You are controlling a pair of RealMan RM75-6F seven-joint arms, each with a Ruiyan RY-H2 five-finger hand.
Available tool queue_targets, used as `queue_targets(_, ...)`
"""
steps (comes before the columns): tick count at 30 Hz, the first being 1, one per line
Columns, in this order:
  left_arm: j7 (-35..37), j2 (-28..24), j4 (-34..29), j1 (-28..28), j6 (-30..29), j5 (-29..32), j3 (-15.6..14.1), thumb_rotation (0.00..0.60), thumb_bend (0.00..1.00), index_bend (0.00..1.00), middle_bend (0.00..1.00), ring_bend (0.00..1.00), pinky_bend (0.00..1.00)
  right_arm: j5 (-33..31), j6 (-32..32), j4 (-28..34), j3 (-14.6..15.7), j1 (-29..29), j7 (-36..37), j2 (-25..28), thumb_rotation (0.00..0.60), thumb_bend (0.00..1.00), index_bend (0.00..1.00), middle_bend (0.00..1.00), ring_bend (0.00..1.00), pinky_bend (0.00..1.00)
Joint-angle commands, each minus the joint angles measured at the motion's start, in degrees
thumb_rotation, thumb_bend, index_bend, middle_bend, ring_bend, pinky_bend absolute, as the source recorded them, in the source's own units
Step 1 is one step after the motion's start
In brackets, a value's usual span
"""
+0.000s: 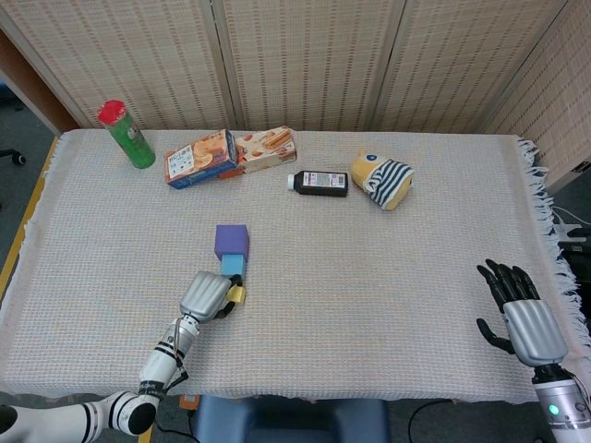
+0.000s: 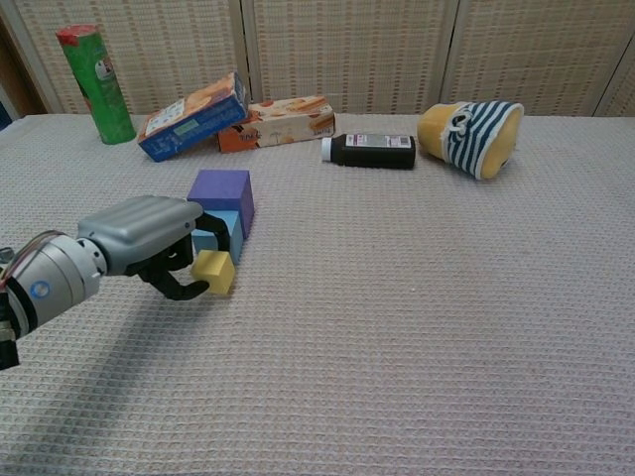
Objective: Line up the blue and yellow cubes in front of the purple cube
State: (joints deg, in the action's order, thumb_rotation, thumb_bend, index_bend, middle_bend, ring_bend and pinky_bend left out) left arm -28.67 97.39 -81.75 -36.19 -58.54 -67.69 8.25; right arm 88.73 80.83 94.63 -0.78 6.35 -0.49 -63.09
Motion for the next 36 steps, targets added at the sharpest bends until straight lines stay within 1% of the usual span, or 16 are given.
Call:
queue_targets(1,0.01,0.08,0.33,-0.17,0.11,0.44,0.00,0.600,0.36,0.54,1.00,1.00,1.00,-0.07,-0.05,0.00,-0.03,0.03,-0.10,-0.03,0.600,0.10,0.00,0.00,0.00,0.00)
queue_targets(10,0.03,1.12,1.78,-0.89,0.18,1.09,-0.06,0.600,0.36,0.51,1.00,1.00,1.00,-0.17,0.03,0.07,-0.07,0.00,-0.06,0.03,0.600,0.10,0.00,0.00,0.00,0.00)
queue_targets(17,0.38,1.63,3.21,-1.00,-0.26,0.42,-0.70,0.600,0.35,0.50,1.00,1.00,1.00,-0.08,0.19,0.10,-0.05,-0.06,0.13,0.19,0.600,0.10,0.00,0.00,0.00,0.00)
queue_targets(36,0.52,1.19,3.51,-0.92,-0.36,1.00,-1.28,0.600,0.36,0.48,1.00,1.00,1.00,-0.17,-0.02,0.24,0.03,-0.02,-0.11,0.20,0.600,0.10,0.00,0.00,0.00,0.00)
